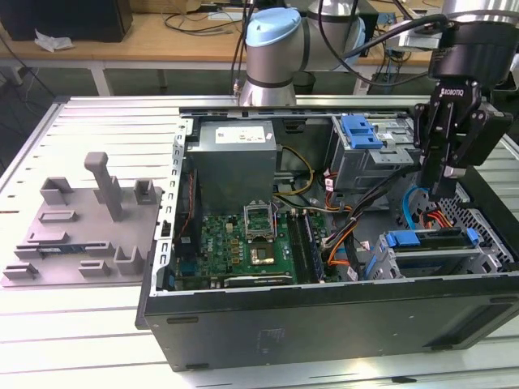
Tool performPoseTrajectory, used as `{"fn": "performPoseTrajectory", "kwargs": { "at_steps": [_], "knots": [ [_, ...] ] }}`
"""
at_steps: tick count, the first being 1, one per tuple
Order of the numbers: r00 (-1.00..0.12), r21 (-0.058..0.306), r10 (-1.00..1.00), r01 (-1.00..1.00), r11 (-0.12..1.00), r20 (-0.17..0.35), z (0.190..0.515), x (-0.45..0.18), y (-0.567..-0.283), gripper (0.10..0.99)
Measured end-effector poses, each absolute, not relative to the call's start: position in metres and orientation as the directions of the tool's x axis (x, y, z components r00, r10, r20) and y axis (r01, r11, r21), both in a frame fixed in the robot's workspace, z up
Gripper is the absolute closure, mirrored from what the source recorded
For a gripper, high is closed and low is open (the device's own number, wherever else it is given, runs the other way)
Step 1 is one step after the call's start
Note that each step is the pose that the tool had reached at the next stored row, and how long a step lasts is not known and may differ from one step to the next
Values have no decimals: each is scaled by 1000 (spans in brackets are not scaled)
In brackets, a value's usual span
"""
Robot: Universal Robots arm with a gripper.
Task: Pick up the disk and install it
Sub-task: 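Insert the second disk wire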
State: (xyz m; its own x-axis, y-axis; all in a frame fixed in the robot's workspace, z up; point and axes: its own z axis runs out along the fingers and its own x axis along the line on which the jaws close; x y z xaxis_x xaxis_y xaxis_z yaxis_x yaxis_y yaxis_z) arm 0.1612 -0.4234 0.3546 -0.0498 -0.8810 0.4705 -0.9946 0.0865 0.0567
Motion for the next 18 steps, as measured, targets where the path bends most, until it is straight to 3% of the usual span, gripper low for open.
{"fn": "performPoseTrajectory", "kwargs": {
  "at_steps": [4,5,6,17,18],
  "knots": [
    [-54,56,-881,-994,91,470,354,164,-423,663],
    [-54,56,-881,-994,91,470,353,164,-423,678],
    [-54,56,-881,-994,91,470,353,164,-423,753],
    [-54,55,-881,-994,90,471,352,164,-423,753],
    [-54,55,-881,-994,90,471,352,164,-423,835]
  ]
}}
